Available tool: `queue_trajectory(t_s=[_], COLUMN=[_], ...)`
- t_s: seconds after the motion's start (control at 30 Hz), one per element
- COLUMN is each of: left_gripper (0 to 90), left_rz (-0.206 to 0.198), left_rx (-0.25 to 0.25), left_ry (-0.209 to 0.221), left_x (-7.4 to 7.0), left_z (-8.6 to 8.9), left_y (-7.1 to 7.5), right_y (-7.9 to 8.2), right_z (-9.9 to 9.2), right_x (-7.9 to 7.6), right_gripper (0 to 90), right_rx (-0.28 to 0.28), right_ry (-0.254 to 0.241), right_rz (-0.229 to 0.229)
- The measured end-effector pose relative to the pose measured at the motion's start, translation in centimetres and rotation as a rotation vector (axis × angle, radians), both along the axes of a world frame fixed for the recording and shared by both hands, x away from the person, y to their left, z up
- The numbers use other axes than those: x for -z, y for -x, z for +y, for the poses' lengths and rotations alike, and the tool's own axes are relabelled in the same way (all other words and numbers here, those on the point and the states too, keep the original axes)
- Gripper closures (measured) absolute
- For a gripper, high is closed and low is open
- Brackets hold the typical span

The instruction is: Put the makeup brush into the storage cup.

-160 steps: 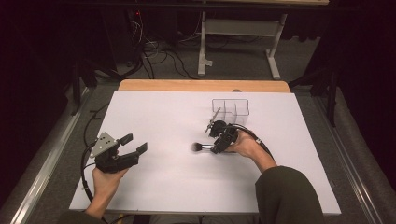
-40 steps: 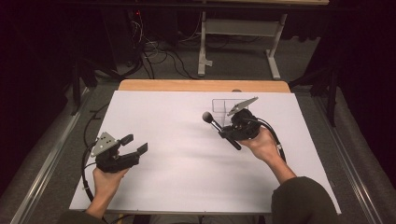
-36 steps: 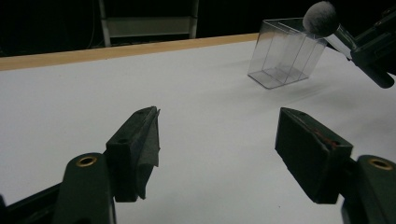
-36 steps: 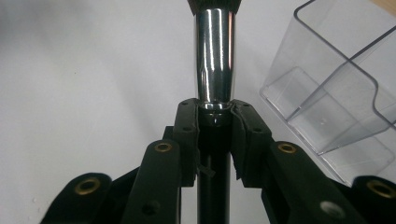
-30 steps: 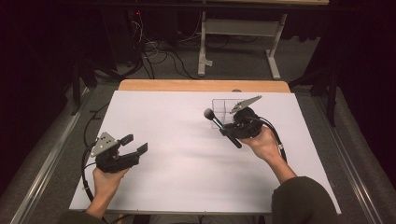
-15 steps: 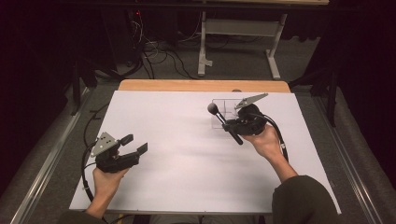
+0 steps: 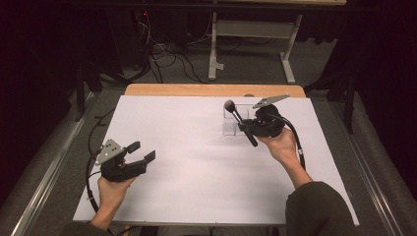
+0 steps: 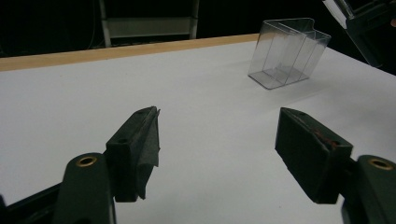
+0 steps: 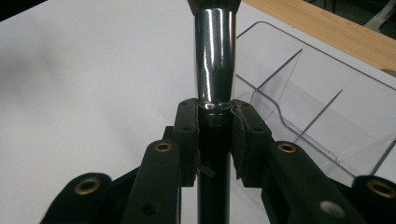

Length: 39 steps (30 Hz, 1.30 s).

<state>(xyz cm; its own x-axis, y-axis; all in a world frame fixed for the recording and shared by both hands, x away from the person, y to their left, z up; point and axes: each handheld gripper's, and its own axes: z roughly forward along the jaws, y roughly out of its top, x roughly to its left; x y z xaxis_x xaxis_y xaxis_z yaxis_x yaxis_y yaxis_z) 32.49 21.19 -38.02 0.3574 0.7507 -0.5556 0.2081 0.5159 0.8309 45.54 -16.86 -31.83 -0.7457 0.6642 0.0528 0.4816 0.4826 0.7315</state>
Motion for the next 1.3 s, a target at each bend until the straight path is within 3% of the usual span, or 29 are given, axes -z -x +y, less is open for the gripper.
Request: queue_trajectory(t_s=[0.6, 1.3], left_gripper=[30.6, 30.6], left_rz=[0.003, 0.005], left_rx=[0.002, 0.002], left_ry=[-0.001, 0.006], left_x=[0.0, 0.0], left_z=[0.0, 0.1], left_y=[0.0, -0.1], right_y=[-1.3, -2.8], right_z=[-1.4, -1.6], right_x=[-0.8, -1.3], right_gripper=[75.5, 75.5], right_rx=[0.093, 0.152], right_ry=[-0.036, -0.074], right_rz=[-0.051, -0.096])
